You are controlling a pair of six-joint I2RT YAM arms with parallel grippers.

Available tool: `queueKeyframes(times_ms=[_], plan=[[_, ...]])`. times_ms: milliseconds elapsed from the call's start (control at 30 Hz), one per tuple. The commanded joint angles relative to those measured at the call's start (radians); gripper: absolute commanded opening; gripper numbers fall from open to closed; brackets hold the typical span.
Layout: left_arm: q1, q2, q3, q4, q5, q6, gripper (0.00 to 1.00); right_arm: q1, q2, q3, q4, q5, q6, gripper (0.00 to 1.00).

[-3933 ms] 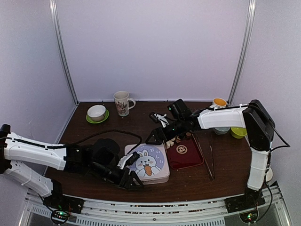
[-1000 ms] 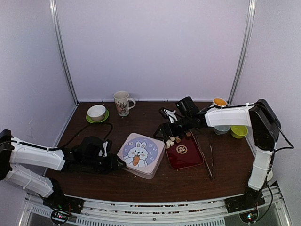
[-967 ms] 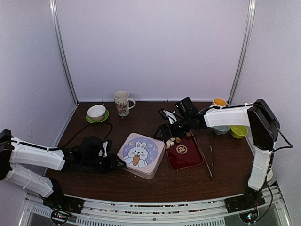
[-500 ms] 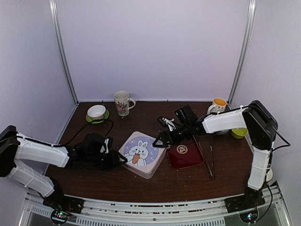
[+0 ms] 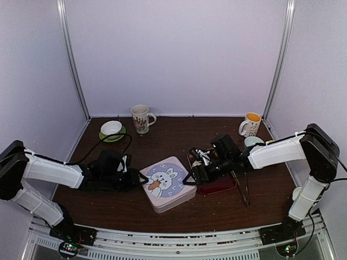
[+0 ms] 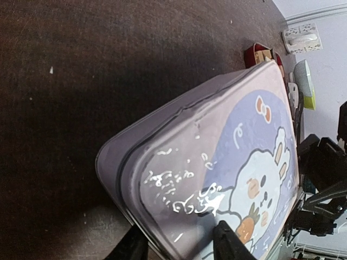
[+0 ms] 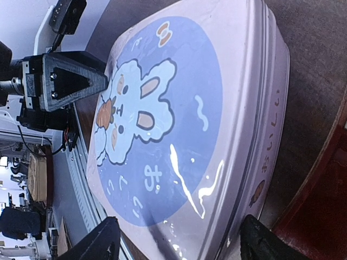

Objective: Pack the chocolate
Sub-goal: Rotate the packing box at the center of the board.

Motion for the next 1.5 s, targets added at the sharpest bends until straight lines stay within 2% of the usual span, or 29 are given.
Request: queueKeyframes(times_ms=[0,267,467,867,933,1000,1233,1467], plan=[[0.004,0.069,0.045,0.000,0.025,0.049,0.43,0.016,-0.037,-0.046,0.073,0.002,0.096,0.76],[0.004,0.098,0.124,-0.101,0.013,0.110,0.43,0.018,-0.080,-0.100,0.046,0.051,0.156,0.73],[0.004,0.107,0.136,-0.115,0.015,0.120,0.43,0.019,-0.109,-0.122,0.010,0.112,0.174,0.71],[0.002,0.124,0.177,-0.187,-0.002,0.172,0.43,0.017,-0.142,-0.118,0.006,0.144,0.267,0.73],[0.002,0.129,0.184,-0.194,-0.006,0.178,0.43,0.017,-0.128,-0.103,-0.003,0.142,0.287,0.69],[0.002,0.132,0.191,-0.201,-0.009,0.182,0.43,0.017,-0.121,-0.100,-0.019,0.136,0.292,0.60],[0.001,0.134,0.249,-0.267,-0.021,0.213,0.43,0.019,-0.153,-0.144,-0.040,0.125,0.306,0.50],[0.001,0.130,0.272,-0.222,0.017,0.193,0.52,0.019,-0.170,-0.210,-0.005,0.142,0.328,0.50]])
